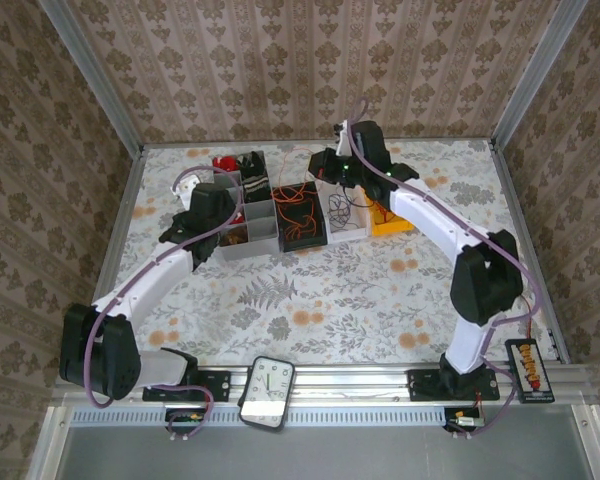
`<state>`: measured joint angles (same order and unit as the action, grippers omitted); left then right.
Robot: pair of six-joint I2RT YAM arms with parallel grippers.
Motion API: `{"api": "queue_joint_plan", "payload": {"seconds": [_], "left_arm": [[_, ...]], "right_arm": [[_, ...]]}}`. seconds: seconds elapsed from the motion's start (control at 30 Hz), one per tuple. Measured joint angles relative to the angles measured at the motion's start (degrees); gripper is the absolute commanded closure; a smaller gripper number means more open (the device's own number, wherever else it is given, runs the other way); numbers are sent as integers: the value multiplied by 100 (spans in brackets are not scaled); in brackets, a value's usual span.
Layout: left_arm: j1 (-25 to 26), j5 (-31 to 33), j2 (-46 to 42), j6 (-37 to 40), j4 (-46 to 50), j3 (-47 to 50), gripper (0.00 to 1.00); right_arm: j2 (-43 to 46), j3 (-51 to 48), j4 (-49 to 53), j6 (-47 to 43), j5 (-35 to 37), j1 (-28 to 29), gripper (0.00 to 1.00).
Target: Untangle the cables
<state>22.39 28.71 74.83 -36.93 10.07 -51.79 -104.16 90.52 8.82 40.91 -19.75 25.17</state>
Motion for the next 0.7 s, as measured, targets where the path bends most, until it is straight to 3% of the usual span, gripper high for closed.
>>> {"api": "queue_joint_plan", "payload": {"seconds": [0.4, 0.7], "left_arm": [[-70, -83, 11, -4, 0, 0, 9], [-68, -262, 76, -44, -7, 0, 9]], "right_arm": [[-1145, 1054, 1543, -785, 1003, 179, 96], [-1910, 1491, 2612, -1270, 1187, 656, 93]]}}
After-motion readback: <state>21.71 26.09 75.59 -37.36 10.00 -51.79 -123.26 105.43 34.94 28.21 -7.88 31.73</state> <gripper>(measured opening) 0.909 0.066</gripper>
